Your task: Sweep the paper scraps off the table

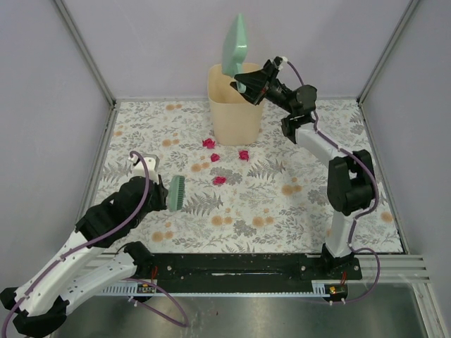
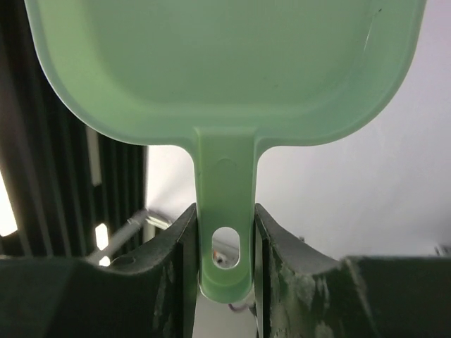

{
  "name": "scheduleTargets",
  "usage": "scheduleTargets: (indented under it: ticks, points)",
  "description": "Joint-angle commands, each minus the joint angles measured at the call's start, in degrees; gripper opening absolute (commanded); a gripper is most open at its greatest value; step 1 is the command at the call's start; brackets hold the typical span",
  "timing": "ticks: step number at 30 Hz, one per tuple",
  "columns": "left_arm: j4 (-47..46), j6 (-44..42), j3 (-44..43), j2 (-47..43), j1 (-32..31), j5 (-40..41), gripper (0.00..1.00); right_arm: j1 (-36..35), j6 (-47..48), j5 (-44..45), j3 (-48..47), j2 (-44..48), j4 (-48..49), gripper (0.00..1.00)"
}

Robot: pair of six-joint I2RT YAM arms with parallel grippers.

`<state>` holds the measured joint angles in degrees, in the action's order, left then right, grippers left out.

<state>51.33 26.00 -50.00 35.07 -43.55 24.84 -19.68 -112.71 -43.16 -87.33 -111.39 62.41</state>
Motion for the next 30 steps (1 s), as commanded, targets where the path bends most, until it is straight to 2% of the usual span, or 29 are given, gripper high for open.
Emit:
scheduleTargets:
  ticks: [1,3,6,9,12,17,23,30]
  points:
    - [-2.0,1.2,-0.7,0.4,0.3,3.0,0.00,-3.6,12.7,-9.5,2.1,10.4,-12.7,0.00]
    - [-1.2,1.9,-1.8,1.3,0.4,4.1,0.00,-5.1,23.1,-11.6,2.5,13.8,-25.5,0.00]
    - [-1.0,2.9,-3.6,3.2,0.3,4.9,0.00,-6.4,44.5,-9.6,0.7,19.9,-53.1,0.00]
    - [-1.6,2.9,-6.4,6.1,0.3,6.0,0.00,-8.3,66.1,1.4,-3.8,25.3,-82.2,0.00]
    - [-3.4,1.8,-8.4,9.8,0.3,6.6,0.00,-11.6,77.0,16.9,-5.6,28.9,-99.3,0.00]
    - [-5.3,-0.1,-11.7,15.9,0.7,7.0,0.00,-16.2,81.2,33.4,-2.4,30.2,-114.8,0.00]
    - [-8.5,-2.8,-14.4,20.5,2.3,4.3,0.00,-24.3,80.4,49.8,1.4,29.9,-123.4,0.00]
    - [-12.9,-9.5,-16.6,25.0,5.1,-1.8,0.00,-31.3,79.8,55.1,4.9,25.6,-131.0,0.00]
